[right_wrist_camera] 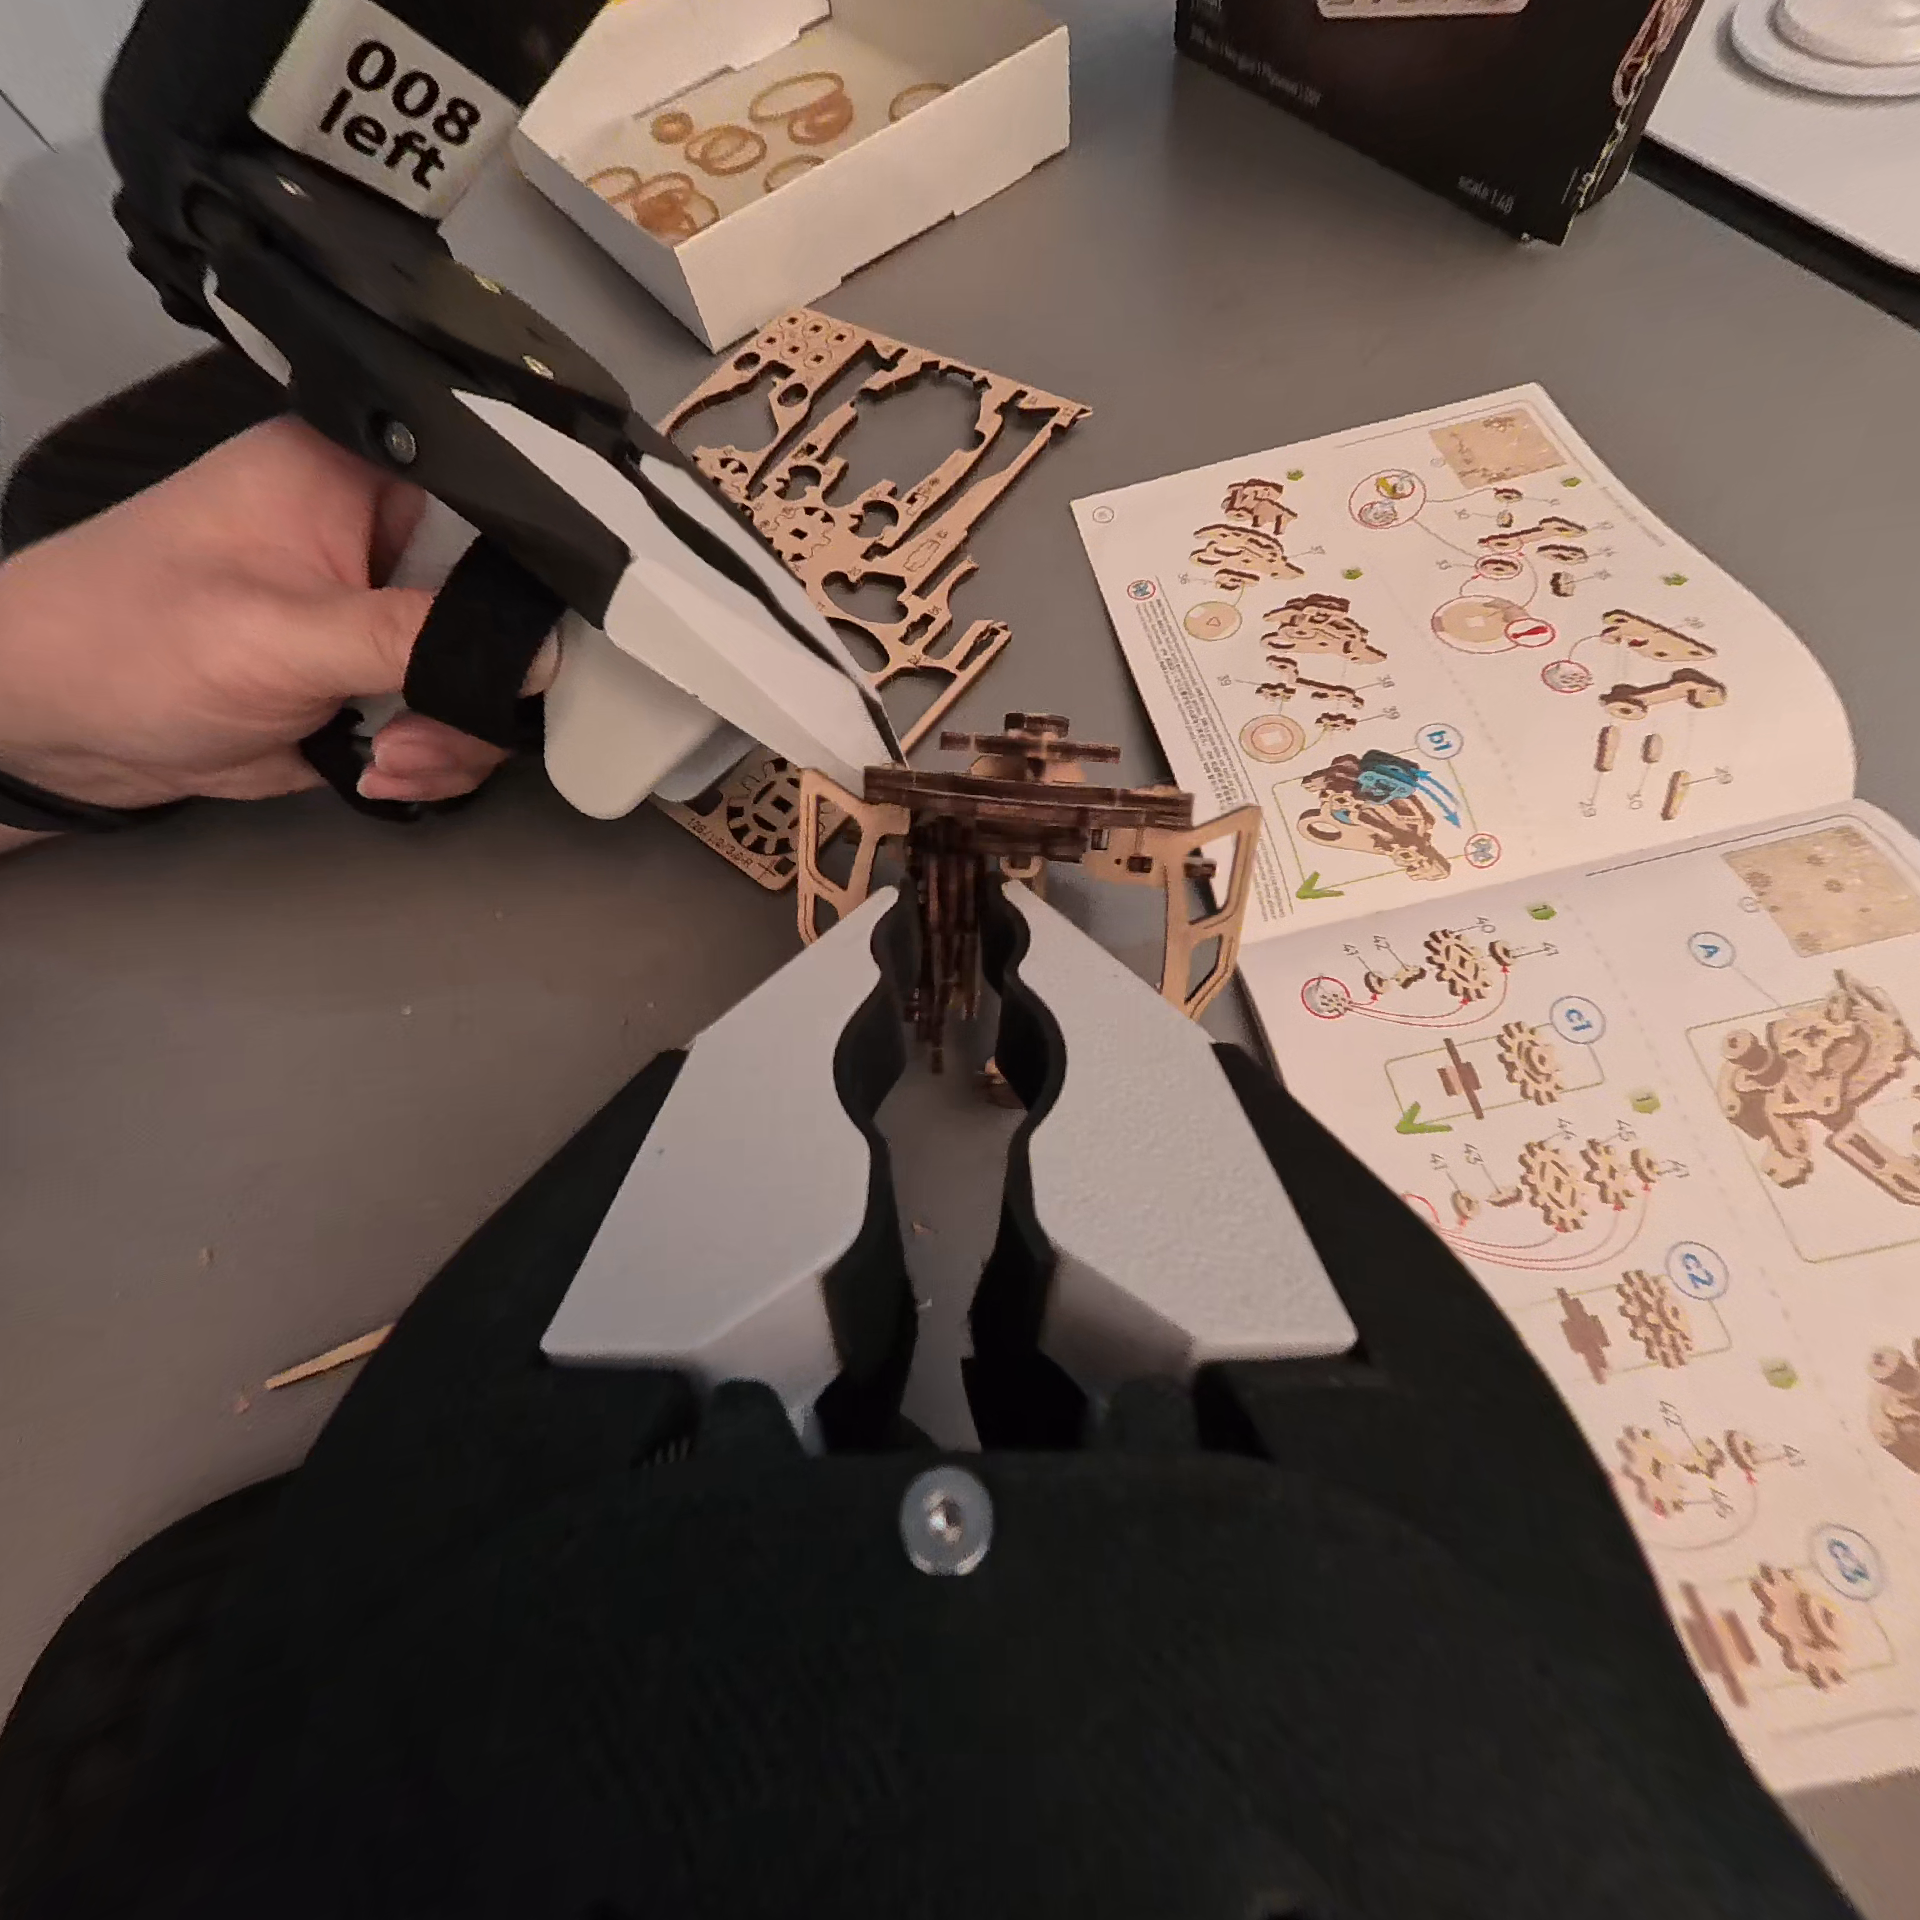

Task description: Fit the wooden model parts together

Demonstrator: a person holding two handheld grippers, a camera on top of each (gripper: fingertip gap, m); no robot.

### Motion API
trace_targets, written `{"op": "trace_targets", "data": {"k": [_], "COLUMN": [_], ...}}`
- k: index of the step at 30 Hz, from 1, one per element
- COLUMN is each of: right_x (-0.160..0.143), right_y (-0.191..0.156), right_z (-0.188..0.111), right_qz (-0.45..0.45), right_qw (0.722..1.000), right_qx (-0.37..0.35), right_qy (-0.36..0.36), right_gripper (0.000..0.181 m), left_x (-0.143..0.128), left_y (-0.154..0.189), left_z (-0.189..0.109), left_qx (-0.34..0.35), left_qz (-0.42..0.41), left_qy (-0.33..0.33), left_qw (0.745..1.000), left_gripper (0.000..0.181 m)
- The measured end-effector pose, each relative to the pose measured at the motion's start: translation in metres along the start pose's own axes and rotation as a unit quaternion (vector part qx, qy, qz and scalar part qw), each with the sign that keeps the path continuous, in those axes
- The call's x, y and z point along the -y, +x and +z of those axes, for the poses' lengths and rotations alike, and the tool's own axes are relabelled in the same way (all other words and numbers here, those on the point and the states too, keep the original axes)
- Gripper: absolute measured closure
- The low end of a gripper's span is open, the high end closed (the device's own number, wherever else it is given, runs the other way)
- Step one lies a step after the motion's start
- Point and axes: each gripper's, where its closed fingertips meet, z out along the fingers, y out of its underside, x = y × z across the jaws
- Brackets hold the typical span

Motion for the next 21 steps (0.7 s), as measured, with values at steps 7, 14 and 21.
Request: {"op": "trace_targets", "data": {"k": [7, 14, 21], "right_x": [0.002, 0.007, 0.010], "right_y": [-0.002, -0.001, 0.000], "right_z": [-0.002, 0.008, 0.007], "right_qz": [-0.027, 0.005, 0.004], "right_qw": [0.999, 0.999, 0.999], "right_qx": [-0.036, -0.004, 0.001], "right_qy": [-0.025, 0.031, 0.049], "right_gripper": [0.171, 0.171, 0.171], "left_x": [-0.002, 0.002, 0.006], "left_y": [0.001, -0.007, -0.005], "left_z": [0.001, -0.004, -0.006], "left_qx": [0.021, -0.018, -0.057], "left_qz": [0.037, -0.046, -0.098], "left_qy": [-0.010, 0.006, 0.022], "left_qw": [0.999, 0.999, 0.993], "left_gripper": [0.181, 0.181, 0.181]}}
